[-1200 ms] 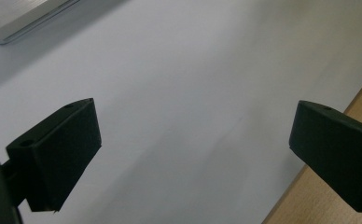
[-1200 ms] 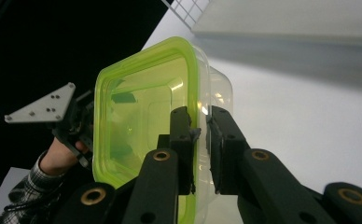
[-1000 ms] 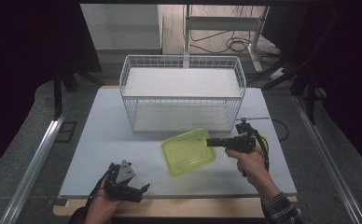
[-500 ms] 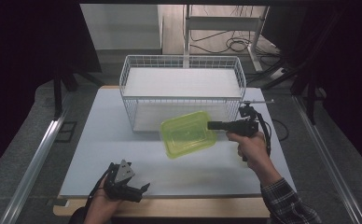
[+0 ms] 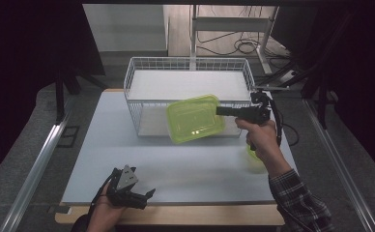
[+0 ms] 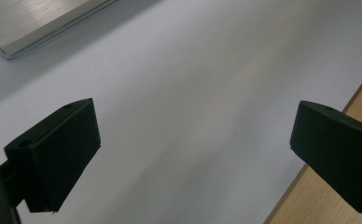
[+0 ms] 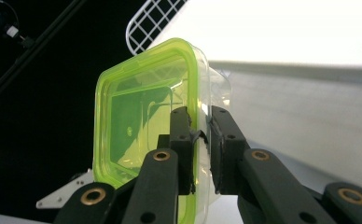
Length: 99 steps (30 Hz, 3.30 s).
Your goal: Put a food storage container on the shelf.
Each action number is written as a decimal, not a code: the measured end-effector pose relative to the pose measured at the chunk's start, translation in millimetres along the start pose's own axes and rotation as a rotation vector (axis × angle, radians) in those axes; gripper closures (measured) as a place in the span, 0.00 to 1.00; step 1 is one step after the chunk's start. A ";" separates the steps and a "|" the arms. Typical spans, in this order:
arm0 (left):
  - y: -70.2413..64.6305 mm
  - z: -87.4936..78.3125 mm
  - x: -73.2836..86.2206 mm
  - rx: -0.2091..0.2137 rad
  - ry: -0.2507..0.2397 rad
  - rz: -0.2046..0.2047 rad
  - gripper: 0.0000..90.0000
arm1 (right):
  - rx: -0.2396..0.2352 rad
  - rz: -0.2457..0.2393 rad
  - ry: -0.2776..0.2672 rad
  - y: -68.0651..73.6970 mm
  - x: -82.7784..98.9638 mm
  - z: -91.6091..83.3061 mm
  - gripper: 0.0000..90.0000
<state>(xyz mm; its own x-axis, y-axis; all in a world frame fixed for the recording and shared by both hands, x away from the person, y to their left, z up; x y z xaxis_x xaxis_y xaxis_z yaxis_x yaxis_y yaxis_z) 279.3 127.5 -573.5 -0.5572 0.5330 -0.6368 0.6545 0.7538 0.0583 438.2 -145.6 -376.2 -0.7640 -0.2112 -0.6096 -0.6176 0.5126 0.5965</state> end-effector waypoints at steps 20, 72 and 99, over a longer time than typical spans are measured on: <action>0.7 -0.8 -0.6 -0.010 -0.010 -0.004 0.02 | 0.065 0.027 -0.112 -2.6 -63.2 -3.6 0.89; -2.3 3.1 2.3 -0.009 0.030 0.036 0.02 | 0.396 0.003 -0.142 -48.8 -100.8 24.4 0.57; 4.4 -7.0 -5.4 0.043 -0.092 -0.044 0.02 | 0.370 -0.248 -0.080 -13.3 -50.5 -2.4 0.23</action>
<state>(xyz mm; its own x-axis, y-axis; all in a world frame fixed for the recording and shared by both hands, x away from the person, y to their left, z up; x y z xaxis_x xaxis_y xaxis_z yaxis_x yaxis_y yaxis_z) 281.5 130.6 -564.5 -0.5379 0.4611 -0.7057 0.6531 0.7573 -0.0031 484.6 -143.8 -352.1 -0.5756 -0.3078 -0.7576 -0.6607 0.7210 0.2090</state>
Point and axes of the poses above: each handheld gripper's, and its own axes: z roughly forward along the jaws, x roughly out of its underside, y roughly to its left, the point moved 8 cm from there along z, roughly forward along the jaws, and after that the axes turned 12 degrees about y, right-handed, at the moved point
